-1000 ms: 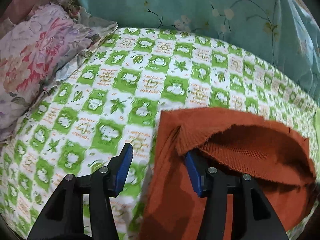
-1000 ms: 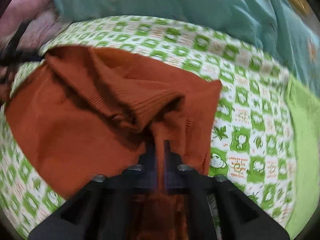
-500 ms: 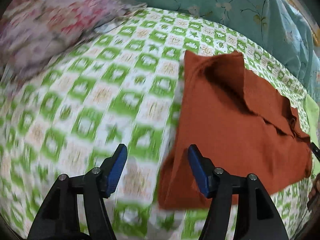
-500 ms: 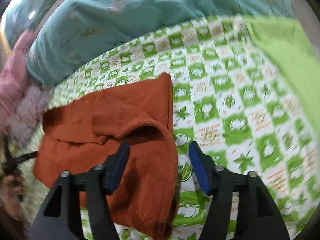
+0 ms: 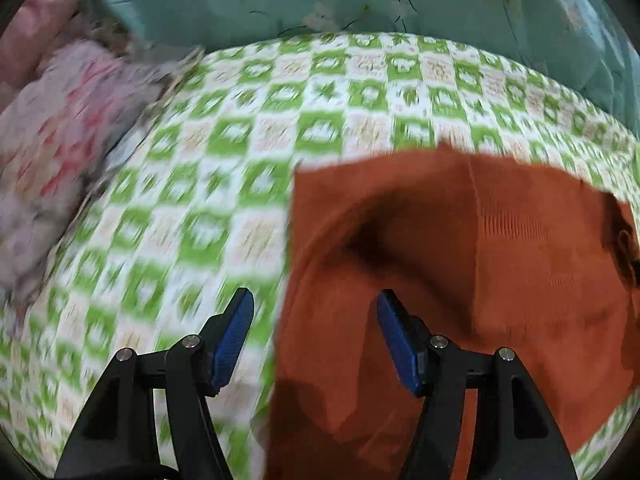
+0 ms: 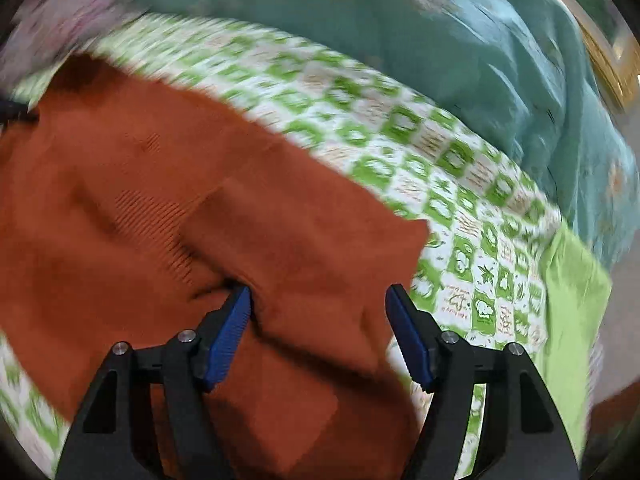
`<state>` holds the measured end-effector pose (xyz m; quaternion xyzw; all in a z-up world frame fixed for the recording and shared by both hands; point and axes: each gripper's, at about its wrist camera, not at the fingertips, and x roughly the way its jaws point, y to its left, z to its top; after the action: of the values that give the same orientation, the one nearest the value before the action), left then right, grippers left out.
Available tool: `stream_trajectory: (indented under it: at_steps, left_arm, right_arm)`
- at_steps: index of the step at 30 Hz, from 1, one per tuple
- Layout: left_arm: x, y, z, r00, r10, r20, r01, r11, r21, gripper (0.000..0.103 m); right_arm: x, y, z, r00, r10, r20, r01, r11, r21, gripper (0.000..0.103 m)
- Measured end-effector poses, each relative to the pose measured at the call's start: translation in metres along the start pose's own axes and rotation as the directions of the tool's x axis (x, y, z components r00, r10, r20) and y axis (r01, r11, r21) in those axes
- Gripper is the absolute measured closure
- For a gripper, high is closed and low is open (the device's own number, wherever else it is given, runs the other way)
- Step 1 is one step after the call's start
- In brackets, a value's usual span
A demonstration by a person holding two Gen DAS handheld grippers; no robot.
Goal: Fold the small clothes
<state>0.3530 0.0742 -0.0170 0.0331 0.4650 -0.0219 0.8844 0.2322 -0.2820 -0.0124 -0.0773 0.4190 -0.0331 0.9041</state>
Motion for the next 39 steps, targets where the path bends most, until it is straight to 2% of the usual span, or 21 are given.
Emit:
stream_trajectory:
  at_steps: [2, 5, 7, 11, 14, 19, 21, 24, 27, 30, 31, 34, 36, 39]
  left_arm:
    - [0.012, 0.007, 0.020, 1.000, 0.026, -0.001, -0.026, 0.998, -0.052, 0.036]
    - [0.019, 0.030, 0.033, 1.000, 0.027, -0.005, -0.027, 0.986, -0.167, 0.035]
    - [0.016, 0.044, 0.029, 1.000, 0.000, -0.002, -0.001, 0.973, -0.229, 0.035]
    - [-0.005, 0.058, -0.003, 1.000, -0.014, -0.005, 0.012, 0.962, -0.274, 0.036]
    - [-0.031, 0.062, -0.041, 0.997, -0.074, 0.015, 0.075, 0.951, -0.299, 0.036]
    - [-0.074, 0.057, -0.113, 0.986, -0.164, 0.033, 0.165, 0.923, -0.348, 0.036]
    - [-0.083, 0.053, -0.137, 0.978, -0.208, 0.017, 0.200, 0.908, -0.367, 0.036]
    - [-0.089, 0.048, -0.162, 0.964, -0.267, 0.006, 0.246, 0.878, -0.409, 0.035]
    - [-0.082, 0.046, -0.180, 0.928, -0.373, -0.006, 0.326, 0.818, -0.473, 0.035]
    - [-0.082, 0.038, -0.182, 0.934, -0.356, 0.003, 0.315, 0.822, -0.475, 0.029]
    - [-0.082, 0.036, -0.181, 0.932, -0.363, 0.009, 0.324, 0.819, -0.474, 0.029]
    - [-0.079, 0.028, -0.176, 0.928, -0.372, 0.000, 0.329, 0.820, -0.469, 0.028]
    - [-0.078, 0.026, -0.175, 0.931, -0.364, -0.002, 0.321, 0.824, -0.466, 0.028]
    - [-0.076, 0.029, -0.174, 0.924, -0.381, 0.001, 0.334, 0.810, -0.483, 0.027]
  right_arm:
    - [0.003, -0.026, 0.006, 0.999, -0.035, 0.003, 0.034, 0.991, 0.130, 0.033]
    - [0.000, -0.071, 0.007, 0.998, -0.065, -0.001, 0.062, 0.939, 0.338, 0.033]
    - [-0.007, -0.089, 0.000, 0.998, -0.070, 0.000, 0.064, 0.908, 0.415, 0.033]
    - [-0.025, -0.089, -0.019, 1.000, -0.006, 0.030, -0.008, 0.896, 0.444, 0.033]
    - [-0.038, -0.077, -0.034, 0.997, 0.058, 0.052, -0.075, 0.888, 0.454, 0.032]
    - [-0.073, -0.061, -0.066, 0.984, 0.135, 0.114, -0.174, 0.843, 0.509, 0.032]
    - [-0.087, -0.058, -0.079, 0.980, 0.149, 0.132, -0.197, 0.827, 0.527, 0.030]
    - [-0.103, -0.058, -0.103, 0.982, 0.131, 0.135, -0.185, 0.801, 0.569, 0.029]
    - [-0.107, -0.063, -0.128, 0.975, 0.176, 0.139, -0.224, 0.749, 0.623, 0.029]
    - [-0.101, -0.059, -0.140, 0.964, 0.236, 0.126, -0.261, 0.723, 0.639, 0.029]
    - [-0.098, -0.058, -0.142, 0.959, 0.254, 0.125, -0.273, 0.716, 0.643, 0.031]
    - [-0.088, -0.053, -0.142, 0.943, 0.310, 0.123, -0.312, 0.691, 0.652, 0.052]
    - [-0.079, -0.050, -0.143, 0.929, 0.357, 0.101, -0.331, 0.674, 0.660, 0.093]
    - [-0.094, -0.056, -0.140, 0.915, 0.375, 0.152, -0.379, 0.664, 0.645, 0.096]
